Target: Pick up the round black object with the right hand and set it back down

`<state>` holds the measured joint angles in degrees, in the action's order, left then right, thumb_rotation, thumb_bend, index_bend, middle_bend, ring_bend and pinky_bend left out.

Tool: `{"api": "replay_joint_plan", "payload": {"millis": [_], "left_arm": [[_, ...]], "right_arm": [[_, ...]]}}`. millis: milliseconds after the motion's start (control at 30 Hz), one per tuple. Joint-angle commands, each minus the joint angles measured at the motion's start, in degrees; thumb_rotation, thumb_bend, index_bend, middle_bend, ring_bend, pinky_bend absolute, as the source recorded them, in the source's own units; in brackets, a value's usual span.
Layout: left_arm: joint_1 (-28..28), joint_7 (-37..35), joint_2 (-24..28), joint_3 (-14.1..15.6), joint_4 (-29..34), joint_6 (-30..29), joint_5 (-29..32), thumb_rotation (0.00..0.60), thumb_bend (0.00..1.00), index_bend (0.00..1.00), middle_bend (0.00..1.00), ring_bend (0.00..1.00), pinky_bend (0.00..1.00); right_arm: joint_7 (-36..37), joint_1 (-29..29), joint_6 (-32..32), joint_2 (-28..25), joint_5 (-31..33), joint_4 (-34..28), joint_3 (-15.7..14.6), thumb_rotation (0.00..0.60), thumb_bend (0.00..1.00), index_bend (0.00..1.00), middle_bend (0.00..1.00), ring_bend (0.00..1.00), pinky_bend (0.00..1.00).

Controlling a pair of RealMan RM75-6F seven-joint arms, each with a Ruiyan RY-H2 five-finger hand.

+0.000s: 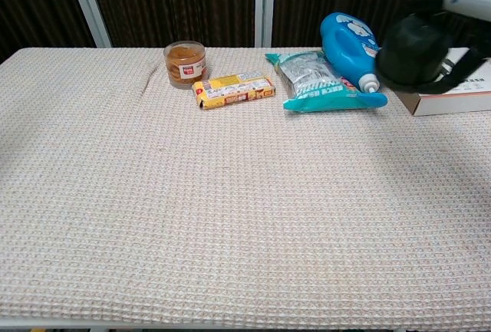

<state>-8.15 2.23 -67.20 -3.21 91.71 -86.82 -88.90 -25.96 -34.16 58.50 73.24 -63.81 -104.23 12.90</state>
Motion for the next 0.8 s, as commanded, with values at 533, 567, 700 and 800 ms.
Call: {"api": "replay_joint_plan", "payload": {"millis": [533,567,700,800], "left_arm": [[-0.7,-3.2,-2.2,0.5,-4.3,2.5,1.0,0.600,0.13,0.17,0.15,0.06,0.31],[-0.7,-2.9,-2.1,0.6,-4.3,2.5,0.9,0.600,0.13,0.17,0.15,0.06,0.31],[-0.1,-2.5,-0.9,0.3,-3.5,1.9,1.6,0.600,0.13,0.17,0.15,0.06,0.31],[0.1,-2.5,-0.5,0.2,-3.2,2.1,2.4,0.600,0.13,0.17,0.15,0.06,0.31]], "right_arm": [[16.8,4.4,-1.2,-5.8,-0.3,6.8,-1.7,0.600,0.16,0.39,0.48,0.13,0.00],[15.8,2.7,-2.3,-4.0,-1.0,6.4,-1.5,0.600,0.16,0.39,0.48,0.13,0.00],[9.4,-5.7,-8.0,5.1,0.7,6.4,0.3,0.600,0.16,0.37,0.48,0.13,0.00],[6.8,-6.7,-5.9,6.8,2.7,6.1,0.9,0.600,0.16,0.37,0.48,0.13,0.00]]}}
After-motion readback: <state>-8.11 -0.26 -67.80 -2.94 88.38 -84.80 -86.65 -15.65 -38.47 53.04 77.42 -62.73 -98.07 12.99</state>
